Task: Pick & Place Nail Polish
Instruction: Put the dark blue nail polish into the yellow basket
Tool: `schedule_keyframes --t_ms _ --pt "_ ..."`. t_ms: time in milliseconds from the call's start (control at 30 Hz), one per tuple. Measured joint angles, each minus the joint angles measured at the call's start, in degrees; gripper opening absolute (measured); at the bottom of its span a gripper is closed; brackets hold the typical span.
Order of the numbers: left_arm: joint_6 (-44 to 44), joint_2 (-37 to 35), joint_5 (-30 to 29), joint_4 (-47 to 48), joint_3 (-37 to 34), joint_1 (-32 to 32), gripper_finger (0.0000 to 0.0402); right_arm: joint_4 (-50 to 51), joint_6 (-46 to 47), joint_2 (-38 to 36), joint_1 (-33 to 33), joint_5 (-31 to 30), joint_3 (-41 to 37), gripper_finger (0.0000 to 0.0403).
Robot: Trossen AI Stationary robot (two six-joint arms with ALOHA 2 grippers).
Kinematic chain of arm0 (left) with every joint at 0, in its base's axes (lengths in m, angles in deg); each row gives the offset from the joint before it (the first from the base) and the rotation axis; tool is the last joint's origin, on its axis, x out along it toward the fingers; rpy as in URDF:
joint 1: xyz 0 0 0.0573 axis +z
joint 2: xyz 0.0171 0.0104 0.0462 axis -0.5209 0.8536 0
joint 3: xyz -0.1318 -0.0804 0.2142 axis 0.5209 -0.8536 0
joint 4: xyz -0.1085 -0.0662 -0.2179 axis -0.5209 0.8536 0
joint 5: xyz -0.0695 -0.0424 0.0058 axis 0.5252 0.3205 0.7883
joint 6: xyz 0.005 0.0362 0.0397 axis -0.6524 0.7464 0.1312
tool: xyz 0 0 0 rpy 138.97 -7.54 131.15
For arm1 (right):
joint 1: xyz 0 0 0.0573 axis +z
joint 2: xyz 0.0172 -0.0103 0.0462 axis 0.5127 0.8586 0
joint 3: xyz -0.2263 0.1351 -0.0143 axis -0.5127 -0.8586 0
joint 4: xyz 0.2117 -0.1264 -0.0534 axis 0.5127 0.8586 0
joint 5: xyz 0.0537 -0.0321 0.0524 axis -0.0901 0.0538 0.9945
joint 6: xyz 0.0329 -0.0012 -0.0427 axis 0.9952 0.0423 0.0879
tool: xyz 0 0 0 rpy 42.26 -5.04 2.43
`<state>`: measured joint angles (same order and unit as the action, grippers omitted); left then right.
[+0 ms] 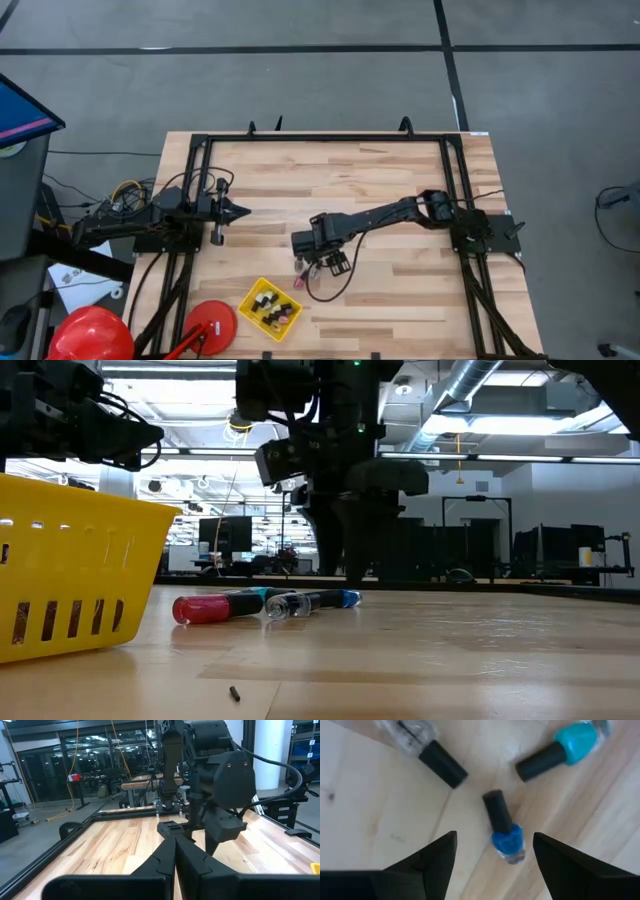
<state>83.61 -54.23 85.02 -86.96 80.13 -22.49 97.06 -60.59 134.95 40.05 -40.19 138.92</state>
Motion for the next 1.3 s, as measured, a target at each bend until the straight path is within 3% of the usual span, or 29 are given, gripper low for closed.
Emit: schedule_keyframes --t_ms 467,933,1300 --pt "0.0 0.0 0.0 0.0 0.0 0.0 0.0001 -8.8 -2.1 -0.6 -1.6 1.9 -9.3 0.0247" --pt "0.0 0.0 0.0 0.0 0.0 0.0 0.0001 -9.7 -0.7 -0.4 -3.2 6.1 -9.6 0.0100" --pt "0.0 0.0 0.0 0.0 0.0 0.0 0.0001 -9.6 0.6 -2.9 -3.3 4.7 -10.0 0.0115"
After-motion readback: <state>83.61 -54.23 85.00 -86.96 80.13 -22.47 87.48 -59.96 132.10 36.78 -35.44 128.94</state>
